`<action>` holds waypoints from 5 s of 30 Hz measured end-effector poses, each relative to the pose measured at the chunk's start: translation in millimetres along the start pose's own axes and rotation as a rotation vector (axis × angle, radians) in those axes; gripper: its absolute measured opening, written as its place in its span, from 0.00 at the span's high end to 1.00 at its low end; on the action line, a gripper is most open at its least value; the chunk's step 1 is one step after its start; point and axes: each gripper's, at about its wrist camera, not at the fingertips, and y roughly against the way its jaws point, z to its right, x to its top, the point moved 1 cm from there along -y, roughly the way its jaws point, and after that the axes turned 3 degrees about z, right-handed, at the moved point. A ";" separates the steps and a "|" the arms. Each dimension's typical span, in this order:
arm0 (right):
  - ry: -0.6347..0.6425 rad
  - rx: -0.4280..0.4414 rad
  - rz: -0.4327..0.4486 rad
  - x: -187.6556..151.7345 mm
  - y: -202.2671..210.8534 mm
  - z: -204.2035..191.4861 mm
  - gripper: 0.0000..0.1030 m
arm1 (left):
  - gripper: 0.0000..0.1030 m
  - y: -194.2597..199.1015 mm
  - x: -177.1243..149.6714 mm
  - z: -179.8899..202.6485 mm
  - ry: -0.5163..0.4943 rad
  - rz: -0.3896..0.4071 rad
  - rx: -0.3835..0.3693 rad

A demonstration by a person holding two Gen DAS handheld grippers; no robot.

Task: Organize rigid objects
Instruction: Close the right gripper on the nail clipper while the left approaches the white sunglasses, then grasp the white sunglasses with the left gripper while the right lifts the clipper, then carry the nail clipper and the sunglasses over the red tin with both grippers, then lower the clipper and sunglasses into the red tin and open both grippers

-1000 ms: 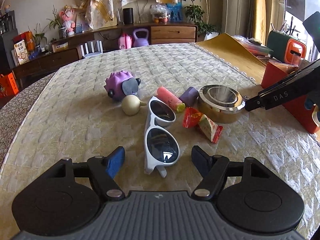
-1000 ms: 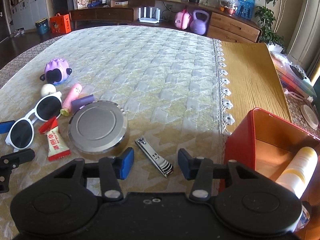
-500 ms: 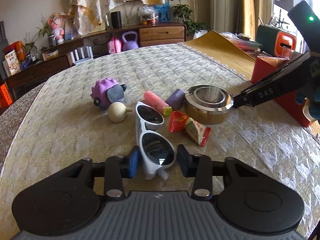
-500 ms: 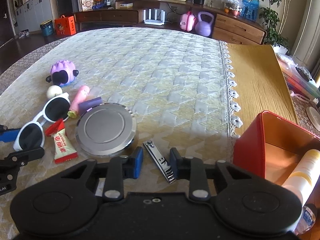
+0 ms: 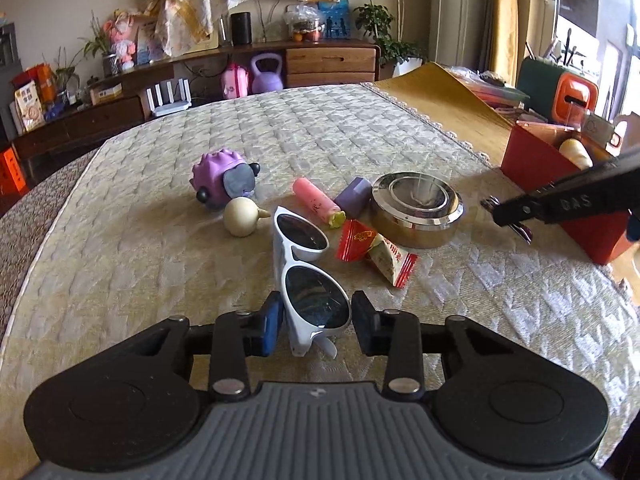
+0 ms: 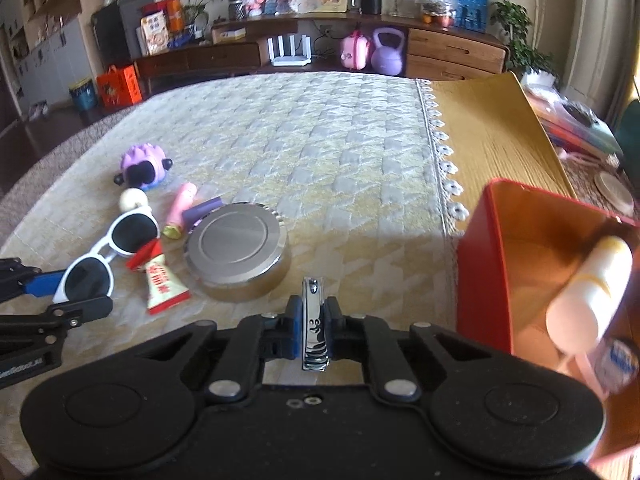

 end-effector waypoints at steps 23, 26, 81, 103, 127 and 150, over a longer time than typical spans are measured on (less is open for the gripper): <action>-0.080 -0.035 0.148 -10.3 99.9 17.5 0.90 | 0.65 57.8 17.9 13.4 0.012 0.094 -0.008; -0.091 -0.058 0.163 -11.6 108.8 25.7 0.90 | 0.66 63.8 23.5 19.3 0.002 0.112 -0.013; -0.222 -0.145 0.150 -34.6 114.4 100.1 0.90 | 0.60 -12.1 4.8 88.3 -0.188 -0.069 -0.227; -0.256 -0.168 0.182 -37.3 130.0 119.3 0.90 | 0.61 24.6 61.9 97.2 -0.134 0.055 -0.191; -0.263 -0.198 0.153 -34.0 109.8 163.2 0.90 | 0.62 39.7 163.1 156.2 -0.086 0.160 -0.333; -0.232 -0.167 0.094 -38.4 85.3 180.5 0.90 | 0.62 -69.5 167.4 259.3 -0.254 0.156 -0.278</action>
